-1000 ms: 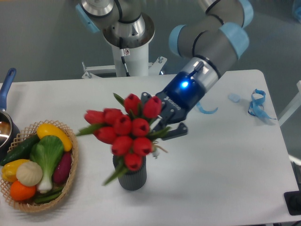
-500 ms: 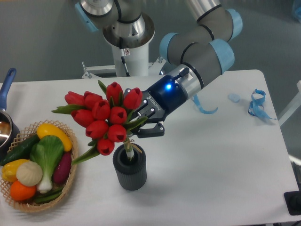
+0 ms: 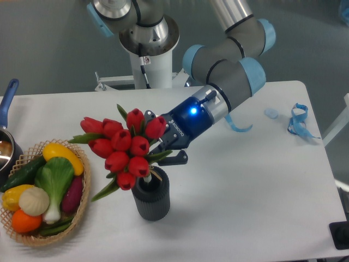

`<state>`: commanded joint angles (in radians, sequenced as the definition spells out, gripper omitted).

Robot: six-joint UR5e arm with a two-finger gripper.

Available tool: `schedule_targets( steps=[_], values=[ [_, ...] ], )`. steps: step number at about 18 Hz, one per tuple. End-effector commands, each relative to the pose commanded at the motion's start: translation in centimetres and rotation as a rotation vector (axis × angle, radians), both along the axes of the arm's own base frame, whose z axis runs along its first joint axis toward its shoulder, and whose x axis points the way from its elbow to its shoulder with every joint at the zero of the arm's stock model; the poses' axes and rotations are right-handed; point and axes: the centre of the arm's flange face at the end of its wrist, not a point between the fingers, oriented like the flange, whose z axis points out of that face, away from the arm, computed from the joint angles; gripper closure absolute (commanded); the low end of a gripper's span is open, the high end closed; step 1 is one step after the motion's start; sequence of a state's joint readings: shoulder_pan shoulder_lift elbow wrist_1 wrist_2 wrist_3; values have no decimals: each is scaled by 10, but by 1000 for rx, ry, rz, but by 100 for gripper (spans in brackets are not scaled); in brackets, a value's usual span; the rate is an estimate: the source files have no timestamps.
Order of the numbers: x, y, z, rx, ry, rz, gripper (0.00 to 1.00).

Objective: Insert the flowers into the vase
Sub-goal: 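Lower the tulip stems into the grey vase opening, then open the gripper to release the tulips and lift away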

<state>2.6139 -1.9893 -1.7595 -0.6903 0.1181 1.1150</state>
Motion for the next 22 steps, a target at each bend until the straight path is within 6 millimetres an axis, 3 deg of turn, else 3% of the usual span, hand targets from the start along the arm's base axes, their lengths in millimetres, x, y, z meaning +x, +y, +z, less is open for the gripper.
schedule_targets(
  steps=[3, 8, 11, 13, 16, 17, 19, 22],
  values=[
    [-3, 2, -35, 2, 10, -8, 95],
    [4, -5, -63, -27, -30, -6, 94],
    [6, -10, -68, -34, -40, 0, 85],
    [6, -9, -69, -33, -38, -2, 72],
    [5, -9, -70, -6, 14, -7, 21],
    [3, -10, -69, -2, 23, -5, 13],
    [1, -13, -68, -4, 25, 2, 0],
    [-2, -15, -66, -22, 55, 9, 0]
  ],
)
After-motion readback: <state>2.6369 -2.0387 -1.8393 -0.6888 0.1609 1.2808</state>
